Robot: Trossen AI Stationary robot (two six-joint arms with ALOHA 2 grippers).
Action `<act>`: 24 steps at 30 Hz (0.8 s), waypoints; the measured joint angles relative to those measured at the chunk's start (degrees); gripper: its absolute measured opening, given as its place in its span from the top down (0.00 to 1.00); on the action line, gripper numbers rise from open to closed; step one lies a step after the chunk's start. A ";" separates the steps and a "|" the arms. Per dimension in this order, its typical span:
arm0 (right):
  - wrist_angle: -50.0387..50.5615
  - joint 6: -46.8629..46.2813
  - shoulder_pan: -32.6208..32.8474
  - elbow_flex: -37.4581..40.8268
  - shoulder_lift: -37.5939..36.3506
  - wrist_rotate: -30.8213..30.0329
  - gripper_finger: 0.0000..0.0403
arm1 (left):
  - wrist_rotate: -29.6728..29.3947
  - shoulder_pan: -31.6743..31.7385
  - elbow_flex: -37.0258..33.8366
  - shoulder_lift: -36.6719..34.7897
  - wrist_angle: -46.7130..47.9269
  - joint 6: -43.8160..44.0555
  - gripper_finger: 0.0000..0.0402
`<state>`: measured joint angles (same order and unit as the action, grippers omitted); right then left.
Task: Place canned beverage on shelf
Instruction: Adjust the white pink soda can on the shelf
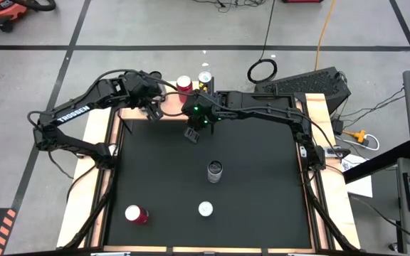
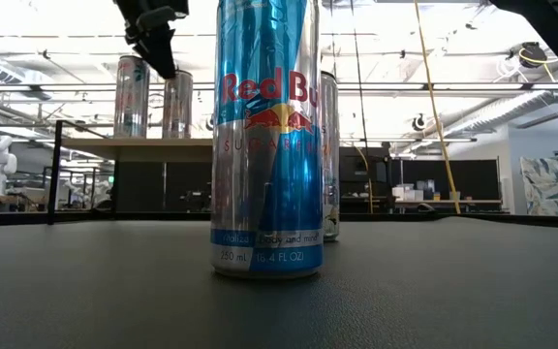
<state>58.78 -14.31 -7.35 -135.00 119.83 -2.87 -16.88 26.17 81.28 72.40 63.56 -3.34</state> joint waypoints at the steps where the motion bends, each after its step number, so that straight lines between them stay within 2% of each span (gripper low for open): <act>1: -0.02 0.00 0.00 0.00 0.00 0.00 1.00 | -0.32 0.00 0.00 0.00 0.16 0.02 0.40; 5: 0.00 0.00 0.00 0.00 0.00 0.00 1.00 | -3.13 -0.01 0.00 0.00 0.28 0.07 0.40; 17: 0.04 0.00 0.00 0.00 0.00 0.00 1.00 | -5.56 0.00 -0.03 -0.13 3.88 3.04 0.40; 24: -0.04 0.00 0.01 0.00 -0.01 -0.01 1.00 | -5.92 -0.48 -0.04 -0.37 0.50 1.17 0.40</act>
<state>58.74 -14.31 -7.35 -135.00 119.82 -2.88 -22.80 25.70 81.23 72.03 64.06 -2.17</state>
